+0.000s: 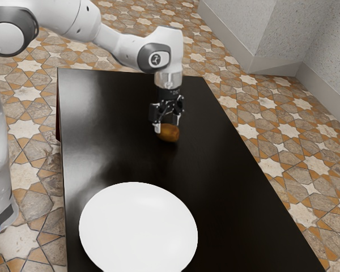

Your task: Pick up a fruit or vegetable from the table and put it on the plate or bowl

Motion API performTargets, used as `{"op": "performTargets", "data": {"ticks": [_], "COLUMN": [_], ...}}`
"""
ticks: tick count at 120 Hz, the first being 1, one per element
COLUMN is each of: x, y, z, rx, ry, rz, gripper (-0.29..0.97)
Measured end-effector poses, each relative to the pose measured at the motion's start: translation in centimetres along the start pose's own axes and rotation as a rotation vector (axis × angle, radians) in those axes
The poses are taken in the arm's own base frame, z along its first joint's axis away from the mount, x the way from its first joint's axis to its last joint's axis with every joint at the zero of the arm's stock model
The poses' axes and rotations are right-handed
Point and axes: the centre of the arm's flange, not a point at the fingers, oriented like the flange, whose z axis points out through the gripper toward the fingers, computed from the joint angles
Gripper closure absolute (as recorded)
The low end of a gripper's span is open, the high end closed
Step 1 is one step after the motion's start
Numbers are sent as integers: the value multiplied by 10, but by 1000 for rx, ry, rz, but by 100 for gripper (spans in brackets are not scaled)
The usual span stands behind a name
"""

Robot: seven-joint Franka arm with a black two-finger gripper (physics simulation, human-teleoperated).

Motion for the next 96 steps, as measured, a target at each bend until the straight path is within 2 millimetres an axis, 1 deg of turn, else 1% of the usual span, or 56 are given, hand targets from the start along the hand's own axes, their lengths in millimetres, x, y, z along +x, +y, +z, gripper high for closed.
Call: {"op": "performTargets", "data": {"ticks": [18, 35, 44, 50, 54, 68, 79, 86, 92, 96], "x": [8, 11, 9, 8, 7, 1, -4, -7, -12, -19], "y": [4, 14, 18, 20, 21, 20, 18, 16, 12, 7], "z": [1, 22, 29, 32, 34, 31, 21, 17, 5, -4], "rx": [2, 26, 25, 25, 24, 13, -5, -12, -31, -45], "ry": [-2, -7, -9, -16, -21, -32, -41, -44, -53, -59], "rz": [-16, -39, -41, -45, -46, -41, -29, -21, -9, 8], "gripper": [0, 0, 0, 3, 7, 31, 50, 55, 54, 53]}}
